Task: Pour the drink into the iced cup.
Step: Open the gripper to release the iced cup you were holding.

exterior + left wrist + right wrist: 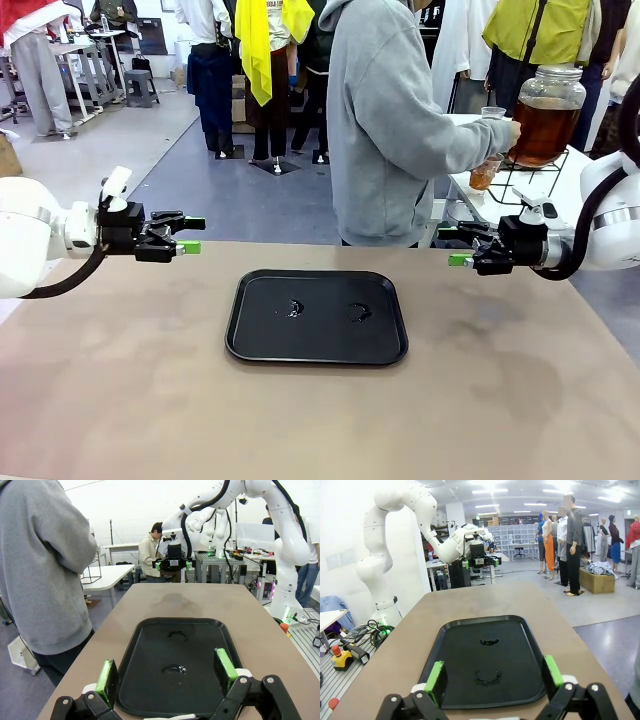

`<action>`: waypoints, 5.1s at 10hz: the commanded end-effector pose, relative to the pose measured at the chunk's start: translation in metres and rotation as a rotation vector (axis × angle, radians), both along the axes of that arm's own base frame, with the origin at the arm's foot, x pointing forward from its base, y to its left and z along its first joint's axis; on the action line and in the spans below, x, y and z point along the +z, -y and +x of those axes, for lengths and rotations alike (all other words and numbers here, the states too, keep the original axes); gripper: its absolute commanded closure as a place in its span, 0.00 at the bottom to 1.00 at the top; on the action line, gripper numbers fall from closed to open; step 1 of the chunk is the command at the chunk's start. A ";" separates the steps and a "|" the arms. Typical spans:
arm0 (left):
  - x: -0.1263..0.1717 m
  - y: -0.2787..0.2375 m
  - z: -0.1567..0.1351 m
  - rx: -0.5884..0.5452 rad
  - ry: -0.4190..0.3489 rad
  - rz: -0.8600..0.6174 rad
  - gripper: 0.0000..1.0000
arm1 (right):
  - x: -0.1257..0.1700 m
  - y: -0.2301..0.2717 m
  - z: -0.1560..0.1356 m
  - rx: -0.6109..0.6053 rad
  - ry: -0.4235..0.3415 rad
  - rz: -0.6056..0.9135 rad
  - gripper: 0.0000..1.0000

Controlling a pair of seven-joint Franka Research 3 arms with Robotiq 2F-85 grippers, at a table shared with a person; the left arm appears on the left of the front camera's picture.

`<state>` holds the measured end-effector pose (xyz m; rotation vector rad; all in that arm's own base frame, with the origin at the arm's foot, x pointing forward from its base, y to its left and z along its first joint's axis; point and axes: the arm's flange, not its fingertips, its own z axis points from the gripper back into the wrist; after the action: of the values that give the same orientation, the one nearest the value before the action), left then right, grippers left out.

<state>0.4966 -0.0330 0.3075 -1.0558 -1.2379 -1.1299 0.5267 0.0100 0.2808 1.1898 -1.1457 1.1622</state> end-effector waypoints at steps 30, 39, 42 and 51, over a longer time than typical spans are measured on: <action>0.002 0.002 0.000 0.008 0.004 -0.005 0.00 | 0.005 -0.001 0.000 0.001 0.000 0.000 0.00; 0.002 0.002 0.000 0.008 0.004 -0.005 0.00 | 0.005 -0.001 0.000 0.001 0.000 0.000 0.00; 0.002 0.002 0.000 0.008 0.004 -0.005 0.00 | 0.005 -0.001 0.000 0.001 0.000 0.000 0.00; 0.002 0.002 0.000 0.008 0.004 -0.005 0.00 | 0.005 -0.001 0.000 0.001 0.000 0.000 0.00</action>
<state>0.4966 -0.0330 0.3075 -1.0558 -1.2379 -1.1299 0.5267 0.0100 0.2809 1.1898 -1.1457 1.1622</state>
